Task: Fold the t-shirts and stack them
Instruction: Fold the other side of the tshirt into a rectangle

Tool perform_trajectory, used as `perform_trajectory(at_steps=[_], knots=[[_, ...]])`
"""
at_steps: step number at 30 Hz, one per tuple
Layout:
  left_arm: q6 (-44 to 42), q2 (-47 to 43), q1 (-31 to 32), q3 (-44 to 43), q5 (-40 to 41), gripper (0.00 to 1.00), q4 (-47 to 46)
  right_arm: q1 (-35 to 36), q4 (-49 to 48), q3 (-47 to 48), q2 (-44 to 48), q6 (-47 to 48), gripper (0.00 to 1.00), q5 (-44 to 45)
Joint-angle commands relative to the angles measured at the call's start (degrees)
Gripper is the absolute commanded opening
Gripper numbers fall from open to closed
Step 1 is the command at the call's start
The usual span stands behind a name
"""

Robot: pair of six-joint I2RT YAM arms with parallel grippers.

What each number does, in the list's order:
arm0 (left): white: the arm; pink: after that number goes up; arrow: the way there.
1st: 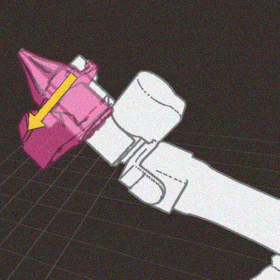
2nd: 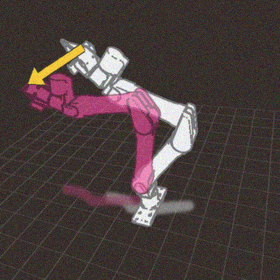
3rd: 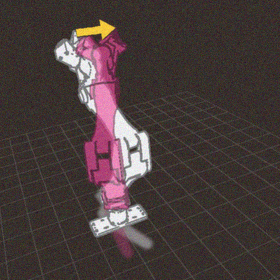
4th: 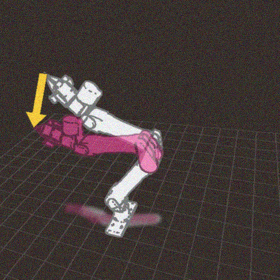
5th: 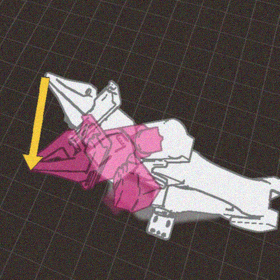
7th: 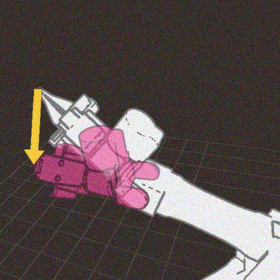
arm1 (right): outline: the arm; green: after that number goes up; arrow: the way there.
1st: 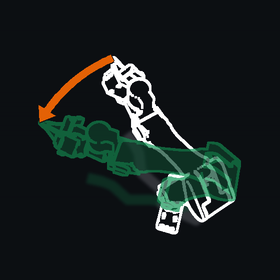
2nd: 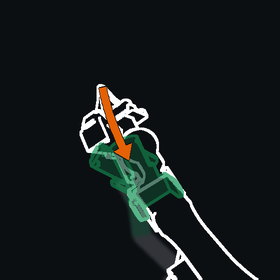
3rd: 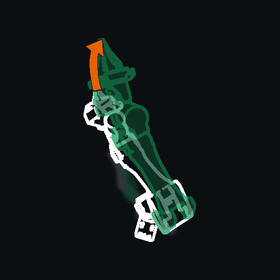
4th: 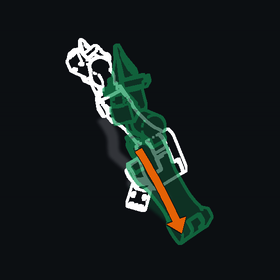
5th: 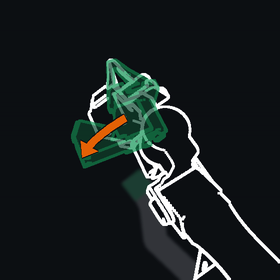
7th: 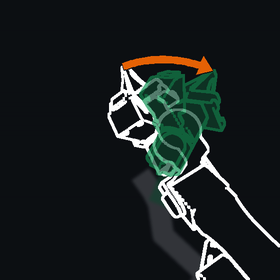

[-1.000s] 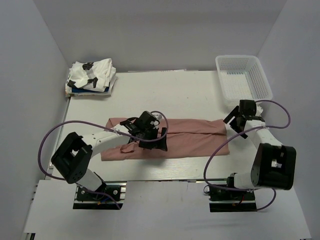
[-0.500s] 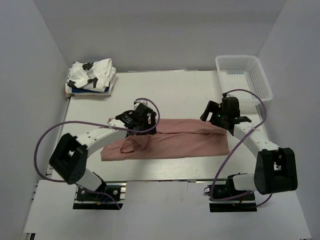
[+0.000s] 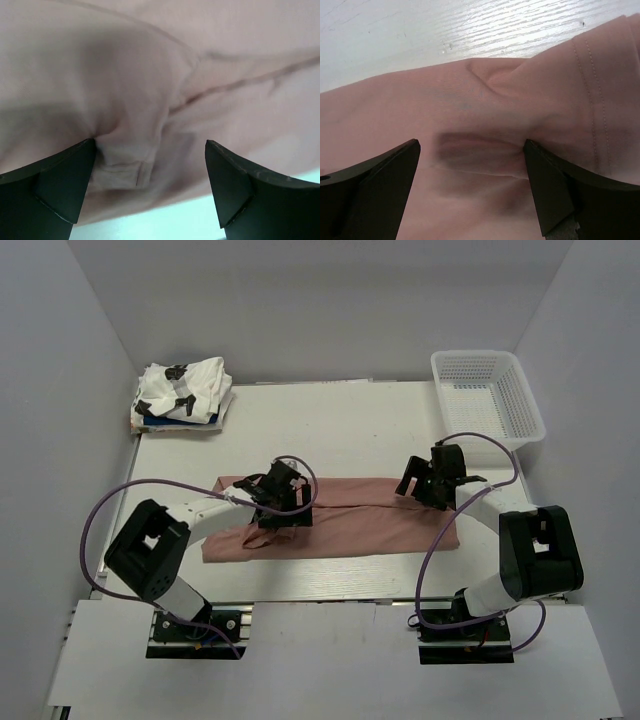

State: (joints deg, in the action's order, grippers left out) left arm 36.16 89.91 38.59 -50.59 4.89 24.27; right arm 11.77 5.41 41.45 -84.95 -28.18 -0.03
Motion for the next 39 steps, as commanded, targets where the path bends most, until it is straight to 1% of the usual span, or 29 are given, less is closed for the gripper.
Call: perform_trajectory(at_steps=[1,3,7,8,12,15,18,19,20,22,23,24,25,26,27,30,31,35,37,39], knots=[[-0.83,-4.04,0.87,2.07,-9.89,1.0,-3.54,0.01,-0.4,-0.14,-0.48,-1.0,0.9,2.49],[-1.88,-4.04,0.87,2.07,-11.82,1.0,-2.74,0.18,-0.57,-0.23,-0.04,-1.17,0.9,2.58],[-1.88,-5.88,1.4,3.3,-22.96,1.0,-8.96,-0.08,-0.23,-0.67,0.31,-1.17,0.9,3.37],[-1.88,-6.58,1.92,4.0,-23.95,1.0,-8.98,0.18,-0.4,-0.67,0.22,-1.34,0.9,3.55],[-2.49,-6.59,2.46,4.01,-23.43,1.0,-8.45,0.01,-0.57,-0.76,-0.48,-1.52,0.9,3.29],[-3.64,-5.28,3.07,3.4,-27.72,1.0,-9.68,0.01,-0.4,-0.67,-0.57,-1.52,0.9,2.93],[-5.14,-4.65,3.07,1.29,-28.96,1.0,-8.9,0.1,-0.05,0.12,-0.05,-1.17,0.9,2.93],[-5.92,-4.65,3.59,1.28,-28.1,1.0,-8.89,0.1,0.39,0.29,0.22,-0.82,0.9,2.93],[-5.93,-6.48,3.6,0.41,-26.78,1.0,-6.45,-0.08,1.0,1.25,1.44,-0.56,0.9,2.93],[-7.15,-8.86,3.6,-0.65,-19.85,1.0,-3.81,0.1,1.88,1.96,2.41,0.06,0.9,3.11],[-7.16,-12.09,3.6,-1.44,-16.26,1.0,-0.31,0.18,2.32,2.92,3.9,0.32,0.9,3.46],[-7.16,-14.04,2.99,-1.44,-8.48,1.0,1.2,0.01,2.67,3.28,4.43,0.67,0.9,3.81],[-7.16,-16.06,1.5,-0.92,-5.09,1.0,2.26,0.01,3.46,3.72,5.22,0.67,0.9,4.07],[-4.9,-17.82,1.49,-0.92,-0.36,1.0,3.14,0.18,4.25,4.68,5.4,1.02,0.9,4.16],[-4.09,-19.14,0.79,-0.92,7.52,1.0,5.93,-0.08,4.35,5.3,5.41,1.2,0.9,4.16],[-0.13,-19.86,-1.49,-1.62,11.37,1.0,9.12,-0.25,3.91,6.71,4.36,1.73,0.9,4.34],[1.44,-18.12,-3.24,-1.1,11.37,1.0,9.13,-0.26,3.82,7.32,3.66,2.16,0.9,4.6],[2.94,-12.24,-7.46,1.71,7.08,1.0,5.54,-0.26,5.04,10.22,-1.27,2.26,0.9,4.96],[4.26,-10.12,-9.14,2.42,6.46,1.0,4.12,-0.26,5.4,11.1,-4.86,1.82,0.9,4.78],[4.88,-6.87,-11.95,3.13,5.13,1.0,3.59,-0.26,5.31,11.28,-6.19,1.47,0.9,5.22]])
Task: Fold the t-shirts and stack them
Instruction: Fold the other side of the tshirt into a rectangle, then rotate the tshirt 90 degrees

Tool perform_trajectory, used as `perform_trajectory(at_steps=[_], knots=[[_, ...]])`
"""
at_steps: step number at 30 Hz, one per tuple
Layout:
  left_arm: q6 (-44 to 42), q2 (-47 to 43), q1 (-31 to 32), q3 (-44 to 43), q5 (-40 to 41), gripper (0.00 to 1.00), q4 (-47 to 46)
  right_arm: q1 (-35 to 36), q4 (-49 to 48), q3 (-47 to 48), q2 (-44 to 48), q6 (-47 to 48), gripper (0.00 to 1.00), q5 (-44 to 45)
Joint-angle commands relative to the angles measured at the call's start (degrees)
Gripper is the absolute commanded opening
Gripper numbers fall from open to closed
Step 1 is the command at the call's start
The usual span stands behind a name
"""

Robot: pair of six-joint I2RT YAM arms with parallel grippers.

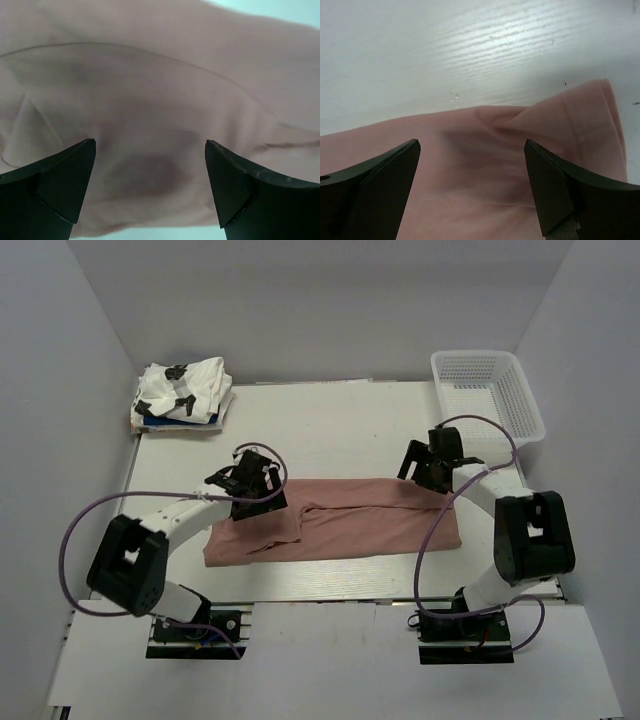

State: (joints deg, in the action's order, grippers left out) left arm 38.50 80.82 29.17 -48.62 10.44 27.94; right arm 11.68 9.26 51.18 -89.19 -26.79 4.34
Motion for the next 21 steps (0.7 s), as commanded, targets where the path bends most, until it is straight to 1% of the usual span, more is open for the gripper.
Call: perform_trajectory(at_steps=[1,2,3,4,6,7,8,9,10,11,12,13,14,15,16,17,18,19,20,21], knots=[[2.54,3.2,-3.23,1.77,-1.55,1.0,-1.56,-0.17,1.55,1.3,-2.65,-0.02,0.9,1.28],[2.54,4.25,-4.02,1.77,-3.04,1.0,-2.36,-0.17,1.38,1.29,-2.92,-0.02,0.9,1.37],[2.54,5.48,-5.6,1.78,-3.05,1.0,-3.15,-0.26,3.21,1.21,-3.27,-0.19,0.9,1.2],[2.54,8.62,-6.4,1.78,-4.88,1.0,-5.16,-0.17,3.83,1.12,-3.19,-0.46,0.9,1.37],[2.54,13.11,-8.33,-0.15,-5.68,1.0,-6.58,0.36,4.71,-0.72,-2.48,-1.68,0.9,1.9],[1.15,15.75,-8.86,-1.64,-6.56,1.0,-6.59,0.36,4.54,-1.69,-1.44,-2.73,0.9,1.03],[1.14,18.82,-9.39,-5.92,-7.35,1.0,-6.59,0.45,4.28,-5.44,-0.21,-3.53,0.9,0.41],[-1.56,25.12,-10.18,-8.74,-8.06,1.0,-6.59,1.06,4.02,-6.78,1.19,-4.23,0.9,-0.11],[-2.89,28.31,-10.18,-15.21,-8.85,1.0,-5.72,1.41,4.1,-9.23,2.08,-5.46,0.9,-0.21],[-4.3,31.48,-10.71,-18.76,-8.85,1.0,-4.84,1.85,4.45,-11.52,3.65,-6.17,0.9,-0.64],[-5.7,37.6,-10.71,-22.88,-8.85,1.0,-3.78,2.81,4.89,-12.5,5.67,-6.7,0.9,-0.65],[-7.81,40.88,-11.32,-33.36,-9.64,1.0,-1.42,4.65,5.94,-14.59,6.74,-7.92,0.9,-0.91],[-9.39,44.04,-11.33,-38.86,-9.65,1.0,2.43,5.54,6.12,-16.27,10.14,-8.45,0.9,-1.35],[-9.93,47.21,-11.33,-44.57,-9.04,1.0,4.73,7.72,6.39,-17.85,11.3,-8.81,0.9,-1.96],[-11.33,53.94,-11.33,-56.2,-7.9,1.0,6.75,10.0,6.65,-18.74,12.36,-9.51,0.9,-2.31],[-11.34,57.57,-11.33,-62.15,-7.89,1.0,10.08,11.94,7.43,-19.88,14.37,-9.51,0.9,-5.8],[-11.34,61.18,-10.8,-68.13,-7.89,1.0,11.5,12.83,8.23,-19.89,16.05,-9.86,0.9,-7.05],[-12.73,64.7,-10.8,-79.32,-14.76,1.0,12.13,16.15,9.1,-19.8,16.93,-10.21,0.9,-9.5],[-15.1,71.43,-10.28,-84.22,-18.49,0.98,12.13,17.4,8.68,-20.15,18.86,-10.48,0.9,-10.74],[-15.12,74.63,-10.27,-89.06,-19.57,0.96,12.13,18.71,8.33,-21.11,20.44,-10.91,0.9,-13.45]])
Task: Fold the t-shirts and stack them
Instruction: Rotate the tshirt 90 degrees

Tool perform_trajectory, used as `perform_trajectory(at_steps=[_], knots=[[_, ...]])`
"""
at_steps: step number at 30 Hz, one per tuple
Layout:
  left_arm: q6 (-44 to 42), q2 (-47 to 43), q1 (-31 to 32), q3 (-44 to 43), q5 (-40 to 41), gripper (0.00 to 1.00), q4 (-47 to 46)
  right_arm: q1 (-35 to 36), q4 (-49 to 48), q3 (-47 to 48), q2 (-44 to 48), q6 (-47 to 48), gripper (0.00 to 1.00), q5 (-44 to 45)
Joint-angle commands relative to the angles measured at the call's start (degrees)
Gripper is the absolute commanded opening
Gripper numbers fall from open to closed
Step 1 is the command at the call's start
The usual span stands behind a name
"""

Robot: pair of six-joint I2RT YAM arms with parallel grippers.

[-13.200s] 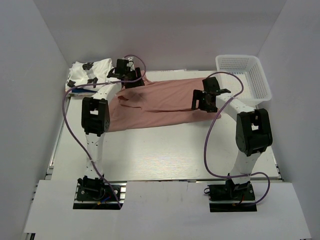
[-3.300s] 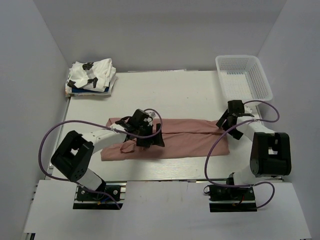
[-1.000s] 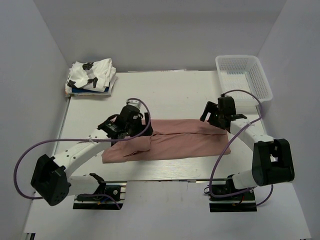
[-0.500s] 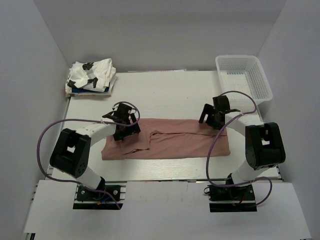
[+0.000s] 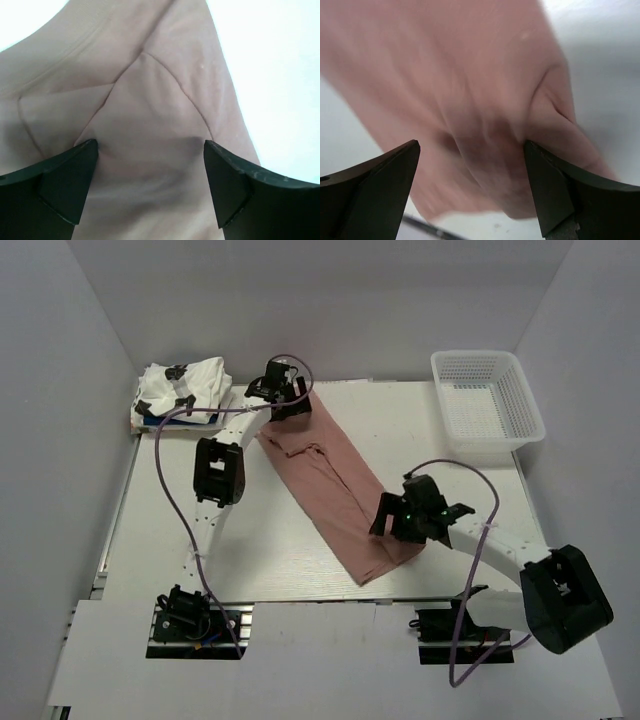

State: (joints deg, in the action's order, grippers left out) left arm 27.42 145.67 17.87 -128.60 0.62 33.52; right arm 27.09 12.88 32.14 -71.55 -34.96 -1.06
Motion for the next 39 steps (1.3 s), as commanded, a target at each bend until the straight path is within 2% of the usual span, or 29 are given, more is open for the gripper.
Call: perform_trajectory(at_steps=[1,2,3,4,6,9,10,11,12,15,17,22,26,28,29,30,32,33,34,36,37,38,39], knots=[[-3.52,12.25,1.81,-16.18,-12.55,0.95,6.56,7.32,3.39,-2.43,3.86,-2.14,0.9,-9.3],[-2.3,13.67,2.52,-17.12,-13.79,0.94,5.69,8.58,2.42,-2.69,3.79,-1.78,0.9,-10.36],[-0.98,13.16,2.52,-13.73,-16.94,0.84,1.77,9.98,2.32,-2.0,2.39,0.22,0.9,-10.8],[0.08,11.85,2.52,-10.74,-17.84,0.81,-1.06,12.52,2.49,-1.3,1.51,1.2,0.9,-11.41],[1.76,10.17,2.52,-7.38,-17.85,0.81,-4.59,17.44,0.22,-0.85,-3.3,3.74,0.9,-15.61],[3.07,13.14,2.52,-13.32,-20.73,0.81,-3.72,24.12,-3.99,-0.5,-7.53,6.47,0.9,-19.33],[3.69,13.76,2.52,-13.35,-21.36,0.82,-4.77,25.45,-4.18,0.89,-9.12,7.27,0.9,-19.24],[4.22,13.77,2.52,-13.35,-22.24,0.99,-6.26,26.6,-4.88,1.34,-10.09,7.97,0.9,-19.24],[6.05,14.38,2.52,-11.69,-24.68,0.99,-8.01,29.39,-4.89,2.3,-10.45,8.24,0.9,-18.63],[8.0,15.78,2.52,-13.34,-26.81,0.99,-10.49,31.26,-4.01,4.59,-10.89,8.42,0.9,-14.25],[8.61,15.79,2.52,-13.35,-26.81,0.99,-11.36,31.71,-2.52,6.34,-10.19,8.33,0.9,-9.67],[10.72,13.42,1.47,-12.37,-26.89,0.99,-13.48,33.2,-0.23,9.52,-6.42,10.08,0.9,-7.12],[8.89,6.67,1.47,-12.3,-25.86,0.99,-13.66,34.17,-0.4,10.05,2.08,13.24,0.9,-0.46],[4.69,-1.06,1.47,-10.55,-25.85,0.99,-12.43,34.17,-0.23,9.35,4.3,13.96,0.9,0.79],[2.83,-4.22,1.47,-6.79,-25.33,0.99,-10.68,34.08,0.03,8.73,6.92,14.13,0.9,3.93],[1.16,-11.73,1.99,-3.8,-24.36,0.99,-9.71,33.99,0.3,8.55,7.91,13.96,0.9,4.74],[-3.5,-20.46,2.61,9.28,-20.94,0.99,-9.7,33.82,2.67,8.03,10.18,12.29,0.9,6.51],[-3.51,-25.03,3.13,14.72,-20.93,0.99,-10.48,33.82,3.02,6.46,11.85,12.02,0.9,7.29],[-3.51,-34.3,3.14,26.0,-20.93,0.99,-12.23,33.73,3.11,5.75,12.74,10.11,0.9,7.56],[-2.9,-43.4,3.75,36.96,-20.22,0.99,-15.57,33.73,3.55,2.42,16.25,8.25,0.9,9.75],[-2.29,-47.8,4.28,47.19,-18.83,0.99,-16.2,33.73,3.38,1.62,18.09,6.68,0.9,9.76],[0.5,-56.46,4.28,52.6,-18.12,0.99,-17.16,33.64,3.03,0.22,18.72,6.49,0.9,9.59],[1.4,-60.72,5.15,57.88,-18.11,0.99,-19.95,33.55,2.85,-0.93,20.12,5.87,0.9,9.41]])
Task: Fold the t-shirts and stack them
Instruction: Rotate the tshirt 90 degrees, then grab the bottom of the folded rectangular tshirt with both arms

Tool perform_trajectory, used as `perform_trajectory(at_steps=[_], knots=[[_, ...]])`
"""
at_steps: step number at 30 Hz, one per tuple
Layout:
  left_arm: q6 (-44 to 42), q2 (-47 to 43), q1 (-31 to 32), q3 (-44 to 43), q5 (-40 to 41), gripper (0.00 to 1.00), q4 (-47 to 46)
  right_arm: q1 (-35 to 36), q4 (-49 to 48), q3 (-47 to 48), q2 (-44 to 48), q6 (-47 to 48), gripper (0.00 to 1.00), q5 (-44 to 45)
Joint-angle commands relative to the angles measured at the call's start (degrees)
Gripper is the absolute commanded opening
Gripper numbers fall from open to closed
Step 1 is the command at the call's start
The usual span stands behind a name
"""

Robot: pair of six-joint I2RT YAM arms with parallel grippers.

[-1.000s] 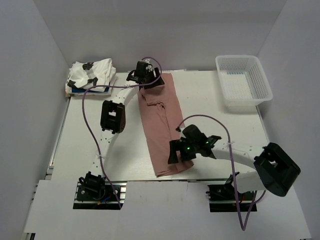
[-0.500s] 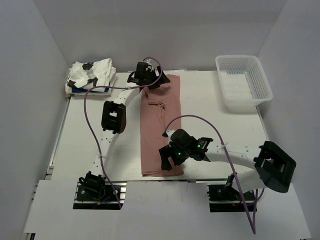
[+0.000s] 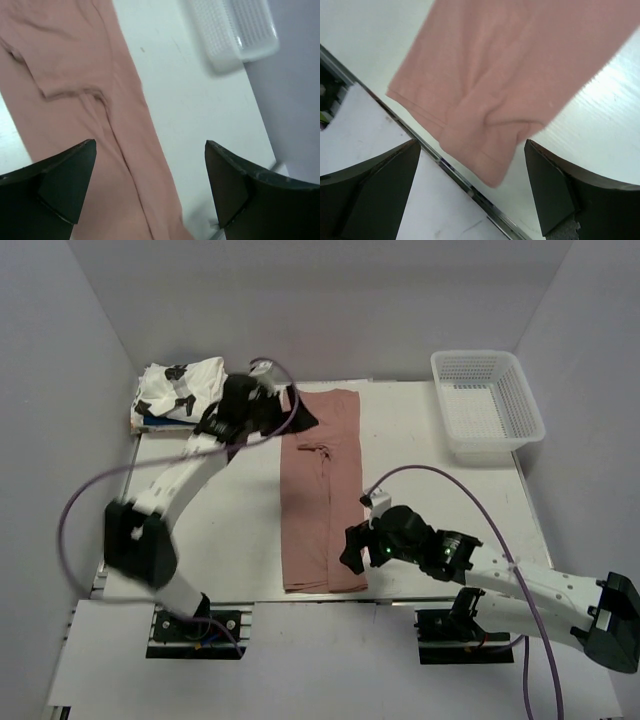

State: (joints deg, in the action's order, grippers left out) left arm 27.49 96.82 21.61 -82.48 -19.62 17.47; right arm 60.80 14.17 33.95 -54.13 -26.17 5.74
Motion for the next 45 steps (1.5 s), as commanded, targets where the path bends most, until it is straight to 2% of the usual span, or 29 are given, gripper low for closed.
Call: perform_trajectory(at_steps=[1,3,6,7,11,14,16,19,20,21,25,29,32,33,34,36,37,38,42,44,45], knots=[[2.39,-15.74,1.94,20.86,1.26,0.99,-4.46,-0.06,1.47,-3.36,3.06,-3.61,0.9,2.61],[6.25,-25.47,3.88,28.65,1.25,0.99,-2.81,-0.06,1.82,-3.89,2.98,-3.8,0.9,1.22],[10.74,-33.42,6.78,44.89,-0.32,0.99,1.22,-0.06,3.83,-4.25,0.18,-3.45,0.9,-0.02],[12.05,-37.8,7.48,47.47,-1.03,0.99,2.55,-0.15,4.37,-3.9,-1.4,-3.36,0.9,-0.2],[16.81,-45.64,11.52,55.66,-4.55,0.99,8.0,-0.24,5.43,-4.69,-5.19,-4.94,0.9,-0.99],[19.78,-47.16,13.11,60.22,-3.41,0.99,11.7,-0.06,2.54,-6.26,-6.16,-6.25,0.9,-3.27],[20.42,-46.11,14.69,62.52,-3.94,0.99,9.26,0.02,1.3,-7.23,-7.21,-7.57,0.9,-4.41],[21.21,-43.74,16.01,63.58,-4.82,0.91,8.02,-0.06,0.51,-7.76,-8.01,-8.37,0.87,-5.12],[21.21,-43.73,16.88,63.58,-4.82,0.87,8.01,-0.06,0.16,-8.2,-8.62,-8.45,0.85,-7.38],[21.73,-42.95,17.67,64.1,-4.82,0.78,8.01,-0.06,-0.11,-8.72,-8.97,-8.72,0.84,-8.28],[21.73,-40.31,18.99,65.16,-2.98,0.75,4.24,-0.06,-1.43,-9.43,-10.56,-8.98,0.82,-9.87],[21.73,-35.91,20.22,63.59,-2.97,0.61,-0.15,-0.06,-1.78,-8.56,-12.75,-8.28,0.69,-10.92],[21.73,-34.07,20.76,63.58,-2.97,0.21,-1.74,-0.06,-2.91,-8.12,-13.72,-8.45,0.43,-10.4],[21.73,-34.06,21.28,62.62,-2.01,0.07,-1.74,-0.06,-2.75,-7.42,-14.33,-8.46,0.31,-9.26],[21.04,-34.06,21.28,61.48,0.08,0.0,-0.18,-0.15,-2.57,-6.54,-14.43,-8.19,0.24,-8.73],[20.24,-34.06,21.29,58.4,1.42,0.0,1.68,0.03,-1.26,-5.66,-14.25,-7.84,0.15,-7.5],[20.24,-34.76,21.29,57.79,1.95,0.0,1.69,-0.06,-1.17,-4.78,-14.08,-7.84,0.06,-6.71],[19.63,-35.81,21.29,57.17,1.95,0.0,1.69,0.11,-1.08,-3.91,-13.38,-7.32,0.01,-6.01],[19.62,-35.74,21.29,54.71,1.95,0.0,0.37,-0.24,-0.9,-1.53,-12.49,-6.79,0.0,-2.58],[19.1,-34.59,21.29,52.69,3.17,0.0,0.37,-0.41,-0.38,0.31,-11.88,-6.78,0.0,0.67],[18.23,-33.11,20.59,50.68,5.1,0.0,1.32,-0.41,0.41,1.54,-12.23,-7.22,0.0,5.03]])
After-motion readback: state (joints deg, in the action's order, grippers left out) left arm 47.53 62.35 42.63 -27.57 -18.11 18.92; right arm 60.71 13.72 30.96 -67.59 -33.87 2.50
